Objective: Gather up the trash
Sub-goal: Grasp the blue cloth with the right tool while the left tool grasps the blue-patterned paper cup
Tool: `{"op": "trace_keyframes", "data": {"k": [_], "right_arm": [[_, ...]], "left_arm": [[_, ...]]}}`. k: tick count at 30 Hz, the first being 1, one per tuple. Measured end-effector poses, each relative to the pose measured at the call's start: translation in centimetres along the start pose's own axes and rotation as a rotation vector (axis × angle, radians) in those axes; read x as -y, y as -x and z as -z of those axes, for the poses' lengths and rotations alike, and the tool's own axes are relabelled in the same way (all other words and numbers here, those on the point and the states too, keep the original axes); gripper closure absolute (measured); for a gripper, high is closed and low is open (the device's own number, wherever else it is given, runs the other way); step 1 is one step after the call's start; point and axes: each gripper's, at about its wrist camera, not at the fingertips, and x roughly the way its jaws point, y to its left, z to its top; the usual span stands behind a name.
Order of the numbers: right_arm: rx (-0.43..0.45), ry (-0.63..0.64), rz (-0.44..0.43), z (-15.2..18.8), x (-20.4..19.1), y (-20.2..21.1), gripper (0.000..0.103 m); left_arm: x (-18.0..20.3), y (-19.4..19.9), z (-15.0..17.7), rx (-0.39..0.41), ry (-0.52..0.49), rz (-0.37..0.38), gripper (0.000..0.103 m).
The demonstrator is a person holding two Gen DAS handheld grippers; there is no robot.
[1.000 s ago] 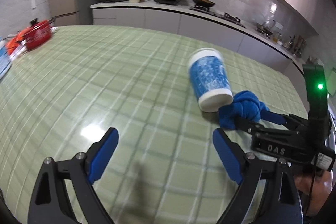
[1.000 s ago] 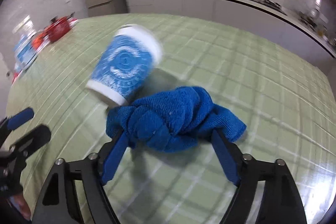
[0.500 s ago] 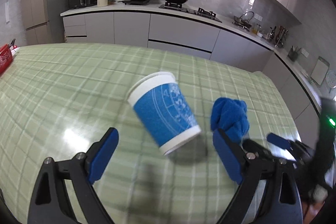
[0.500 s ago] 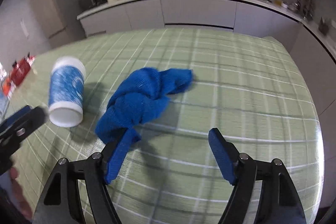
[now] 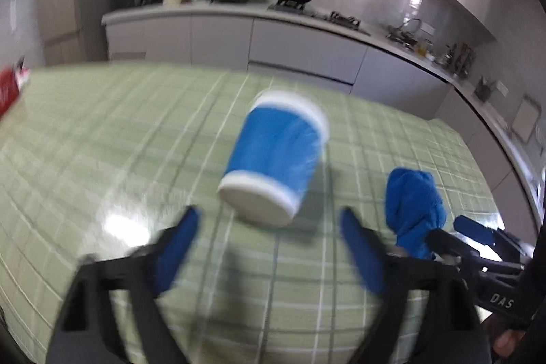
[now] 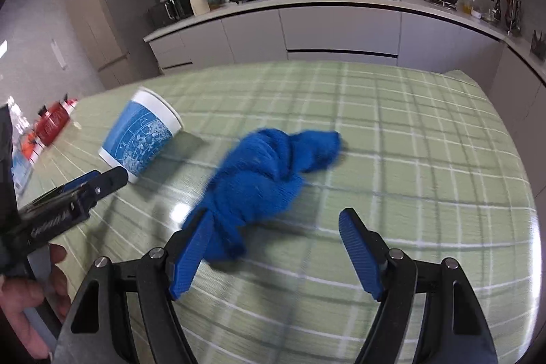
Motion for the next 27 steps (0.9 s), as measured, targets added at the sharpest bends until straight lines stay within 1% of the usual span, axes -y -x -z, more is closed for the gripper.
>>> {"op": "trace_keyframes", "data": {"k": [1,3,5,6,7,8,9,10,12,13,15,17,18,20,21,22,23,25,27], "right_arm": [[-0.001,0.001,-0.001,-0.3,-0.3,-0.3,0.025],[-0.013,0.000,-0.004,-0.8,-0.8,-1.2,0.025],[-0.021,-0.011,-0.009,-1.4,-1.0,-2.4,0.025],[-0.029,-0.013,-0.009,-1.9,-0.9,-3.1,0.025],[-0.043,-0.004,0.012,-2.1,-0.9,-3.8,0.025],[-0.038,0.010,0.026,-2.4,-1.1,-3.8,0.026],[-0.046,0.013,0.023,-2.5,-1.1,-4.1,0.030],[-0.045,0.019,0.023,-2.7,-1.1,-4.2,0.032],[-0.059,0.067,0.059,-3.1,-1.5,-4.5,0.039],[-0.064,0.078,0.062,-3.1,-1.6,-4.6,0.040],[-0.065,0.086,0.056,-2.8,-1.5,-4.3,0.047],[-0.068,0.080,0.052,-2.4,-1.3,-3.6,0.047],[-0.064,0.082,0.056,-2.1,-1.3,-3.3,0.043],[-0.073,0.092,0.106,-1.3,-1.6,-3.2,0.032],[-0.062,0.098,0.098,-0.9,-1.7,-3.1,0.036],[-0.051,0.111,0.098,-0.6,-1.8,-3.0,0.042],[-0.048,0.130,0.101,-0.6,-1.8,-2.7,0.061],[-0.060,0.100,0.050,-0.7,-1.3,-2.1,0.064],[-0.027,0.114,0.061,-0.4,-1.1,-0.5,0.064]], "left_arm": [[0.5,-0.3,-0.7,0.019,-0.046,-0.024,0.004],[0.7,-1.6,-1.7,0.017,-0.095,-0.032,0.004],[0.1,-3.4,-2.6,0.000,-0.099,-0.049,0.005],[-0.3,-4.2,-2.9,-0.019,-0.088,-0.037,0.007],[-0.8,-5.0,-3.1,-0.031,-0.076,-0.027,0.020],[-1.1,-5.9,-3.2,-0.056,-0.069,-0.026,0.043],[-1.4,-6.6,-3.2,-0.076,-0.068,-0.011,0.042],[-1.5,-6.7,-3.3,-0.077,-0.057,-0.004,0.044],[-1.4,-6.3,-3.2,-0.067,-0.062,0.000,0.047],[-1.1,-5.7,-2.8,-0.055,-0.074,-0.005,0.047],[-0.4,-4.5,-1.9,-0.036,-0.080,-0.001,0.047],[0.3,-3.0,-0.9,-0.019,-0.070,0.011,0.047],[0.6,-2.6,-0.6,-0.017,-0.069,0.015,0.047],[1.5,-1.3,0.2,-0.008,-0.072,0.027,0.047],[2.0,-1.0,0.6,-0.012,-0.078,0.022,0.047],[2.3,-1.0,0.7,-0.017,-0.080,0.020,0.047],[2.8,-0.6,0.9,-0.014,-0.079,0.024,0.047],[3.6,-0.1,1.4,-0.013,-0.079,0.018,0.047],[4.3,0.7,1.9,-0.008,-0.071,0.025,0.047]]}}
